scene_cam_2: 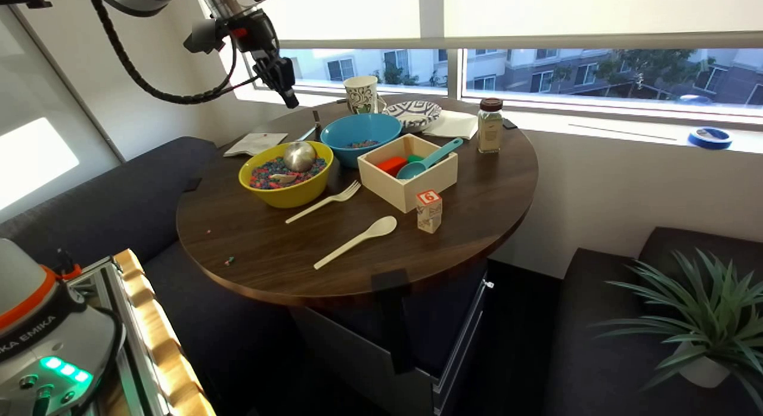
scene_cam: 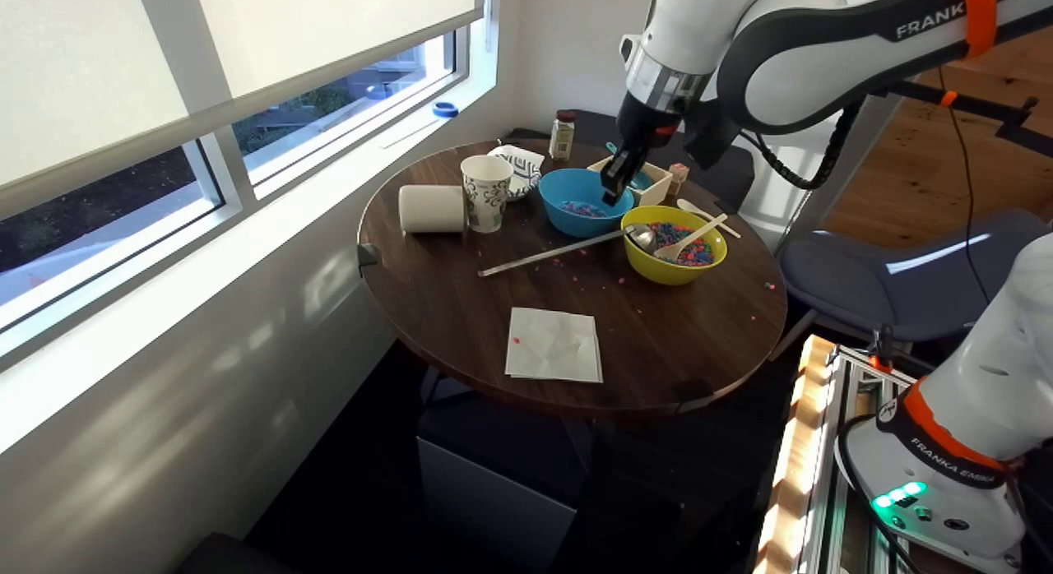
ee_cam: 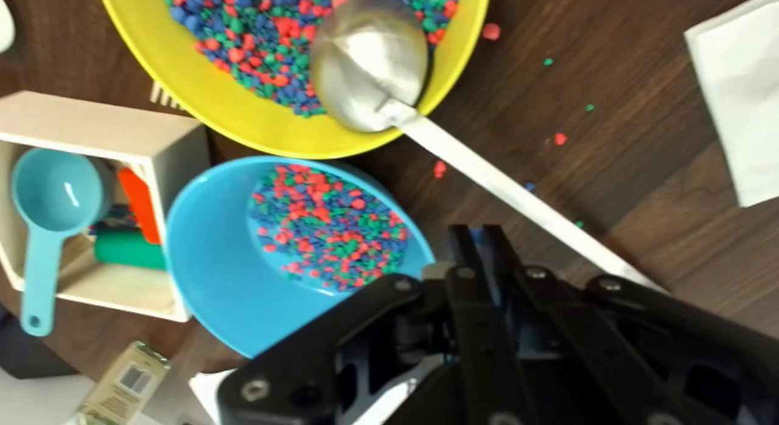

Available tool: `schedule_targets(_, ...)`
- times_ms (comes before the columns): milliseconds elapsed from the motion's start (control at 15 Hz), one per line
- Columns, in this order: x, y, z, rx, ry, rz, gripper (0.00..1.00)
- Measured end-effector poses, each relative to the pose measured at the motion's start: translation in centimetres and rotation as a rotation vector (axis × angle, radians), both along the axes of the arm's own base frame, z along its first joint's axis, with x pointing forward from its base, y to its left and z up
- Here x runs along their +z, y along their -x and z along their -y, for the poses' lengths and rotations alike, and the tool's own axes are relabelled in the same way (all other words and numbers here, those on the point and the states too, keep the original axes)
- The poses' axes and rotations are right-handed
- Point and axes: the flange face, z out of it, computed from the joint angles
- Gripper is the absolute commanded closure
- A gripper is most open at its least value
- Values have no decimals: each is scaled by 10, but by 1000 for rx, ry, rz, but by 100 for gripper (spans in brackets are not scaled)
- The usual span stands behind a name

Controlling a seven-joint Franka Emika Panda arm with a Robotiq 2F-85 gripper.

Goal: Pick up the blue piece on the napkin and put it in the blue bowl

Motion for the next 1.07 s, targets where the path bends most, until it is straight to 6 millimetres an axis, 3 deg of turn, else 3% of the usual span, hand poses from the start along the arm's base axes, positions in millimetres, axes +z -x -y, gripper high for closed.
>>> schedule_targets(333,28,-6,51,-194,62,177,98)
schedule_targets(400,31,-9,56,-224,88,218,77)
schedule_targets(467,33,-12,60,-252,109,253,66)
schedule_targets(867,27,-33,60,-318,154,322,22)
schedule_targets(1067,30,-38,31,-224,79,304,1)
